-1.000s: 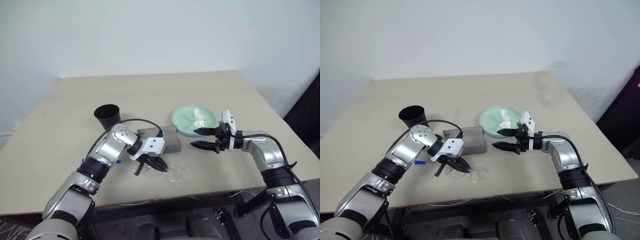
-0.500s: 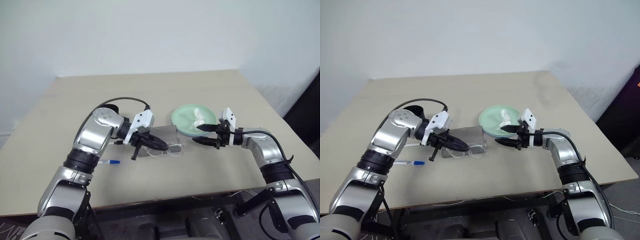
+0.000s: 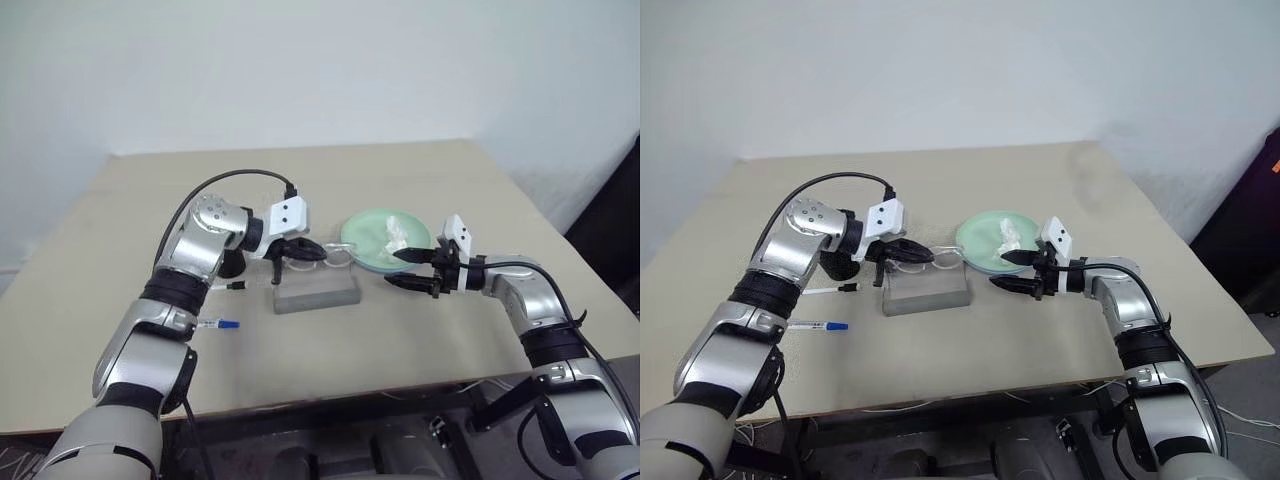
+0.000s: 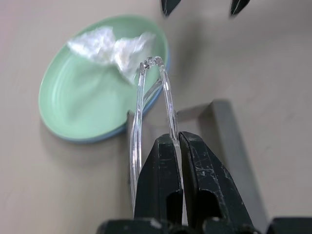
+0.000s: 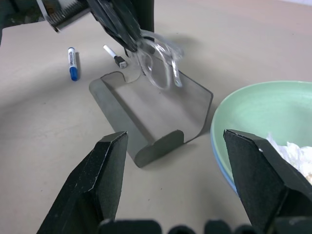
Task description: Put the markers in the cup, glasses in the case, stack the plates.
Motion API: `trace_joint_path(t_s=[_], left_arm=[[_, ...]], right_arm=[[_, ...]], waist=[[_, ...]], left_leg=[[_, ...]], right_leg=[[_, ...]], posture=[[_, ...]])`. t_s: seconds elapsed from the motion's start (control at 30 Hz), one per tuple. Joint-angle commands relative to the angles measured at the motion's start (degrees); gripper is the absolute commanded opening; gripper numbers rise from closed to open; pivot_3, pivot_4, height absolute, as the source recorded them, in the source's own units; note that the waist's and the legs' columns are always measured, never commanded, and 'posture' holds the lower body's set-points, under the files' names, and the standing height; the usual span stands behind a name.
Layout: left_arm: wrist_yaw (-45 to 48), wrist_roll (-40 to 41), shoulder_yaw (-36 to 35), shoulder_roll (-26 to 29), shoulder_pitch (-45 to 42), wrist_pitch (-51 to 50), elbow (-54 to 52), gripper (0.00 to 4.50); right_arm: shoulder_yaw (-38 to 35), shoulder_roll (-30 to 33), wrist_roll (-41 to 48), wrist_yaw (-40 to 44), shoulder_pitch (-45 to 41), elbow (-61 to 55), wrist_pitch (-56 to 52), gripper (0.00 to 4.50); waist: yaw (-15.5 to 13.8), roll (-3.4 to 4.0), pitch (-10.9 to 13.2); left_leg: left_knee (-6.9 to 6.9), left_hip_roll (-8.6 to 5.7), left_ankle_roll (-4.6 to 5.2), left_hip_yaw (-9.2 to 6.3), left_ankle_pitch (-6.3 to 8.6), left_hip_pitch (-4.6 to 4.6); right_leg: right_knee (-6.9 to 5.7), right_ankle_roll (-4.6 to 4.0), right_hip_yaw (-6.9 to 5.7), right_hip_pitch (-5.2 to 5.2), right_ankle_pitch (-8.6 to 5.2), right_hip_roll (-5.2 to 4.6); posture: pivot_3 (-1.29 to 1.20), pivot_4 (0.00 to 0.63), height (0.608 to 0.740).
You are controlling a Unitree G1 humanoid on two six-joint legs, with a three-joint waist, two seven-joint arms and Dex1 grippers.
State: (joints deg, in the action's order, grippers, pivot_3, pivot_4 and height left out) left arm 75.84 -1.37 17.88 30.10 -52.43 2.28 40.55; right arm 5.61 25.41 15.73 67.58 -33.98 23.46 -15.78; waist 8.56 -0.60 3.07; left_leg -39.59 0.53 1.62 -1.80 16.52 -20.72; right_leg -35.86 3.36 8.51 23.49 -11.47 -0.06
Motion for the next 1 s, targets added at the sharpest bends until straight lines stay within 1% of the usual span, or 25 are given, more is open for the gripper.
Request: trace_joint_path(t_s=[0.03, 0.2, 0.43, 0.63, 1.0], left_arm=[[-0.3, -2.1, 0.6, -0.9, -2.9, 3.4, 4.3, 0.01], [2.0, -3.3, 1.1, -2.2, -4.0, 4.3, 8.6, 0.01], [5.5, -3.2, 1.0, -2.9, -3.6, 2.3, 9.7, 0.01], [5.4, -4.5, 1.4, -3.1, -3.2, 0.5, 10.3, 0.01], [5.5, -5.1, 1.0, -3.3, -3.2, 0.5, 10.4, 0.01]], right_arm=[[-1.0, -0.2, 0.8, -0.5, -0.8, -2.2, 0.6, 3.4], [-1.2, -0.1, 1.0, -1.0, -0.1, -3.0, 0.3, 3.4], [-1.3, 0.1, 1.1, -1.4, 0.5, -3.8, 0.0, 3.4], [-1.2, -0.1, 1.1, -1.7, 0.4, -3.7, -0.1, 3.4], [-1.2, -0.1, 1.1, -1.7, 0.4, -3.7, -0.1, 3.4]], waist=[[0.0, 0.0, 0.0], [0.0, -0.01, 0.0], [0.0, -0.01, 0.0], [0.0, -0.01, 0.0], [0.0, -0.01, 0.0]], left_leg=[[0.0, 0.0, 0.0, 0.0, 0.0, -0.01], [-0.02, -0.01, 0.0, 0.0, 0.0, -0.03], [-0.02, -0.01, 0.0, -0.01, 0.0, -0.03], [-0.02, -0.01, 0.0, -0.03, 0.0, -0.03], [-0.02, -0.01, 0.0, -0.05, 0.0, -0.03]], right_leg=[[0.0, 0.0, 0.0, 0.01, 0.0, 0.0], [-0.01, 0.0, 0.0, 0.0, 0.0, 0.0], [-0.01, 0.0, 0.0, 0.01, 0.0, 0.0], [-0.02, 0.01, 0.0, 0.0, 0.0, 0.01], [-0.02, 0.01, -0.01, 0.0, 0.0, 0.01]], posture=[[0.0, 0.0, 0.74], [0.0, 0.0, 0.74], [0.0, 0.0, 0.74], [0.0, 0.0, 0.74], [0.0, 0.0, 0.74]])
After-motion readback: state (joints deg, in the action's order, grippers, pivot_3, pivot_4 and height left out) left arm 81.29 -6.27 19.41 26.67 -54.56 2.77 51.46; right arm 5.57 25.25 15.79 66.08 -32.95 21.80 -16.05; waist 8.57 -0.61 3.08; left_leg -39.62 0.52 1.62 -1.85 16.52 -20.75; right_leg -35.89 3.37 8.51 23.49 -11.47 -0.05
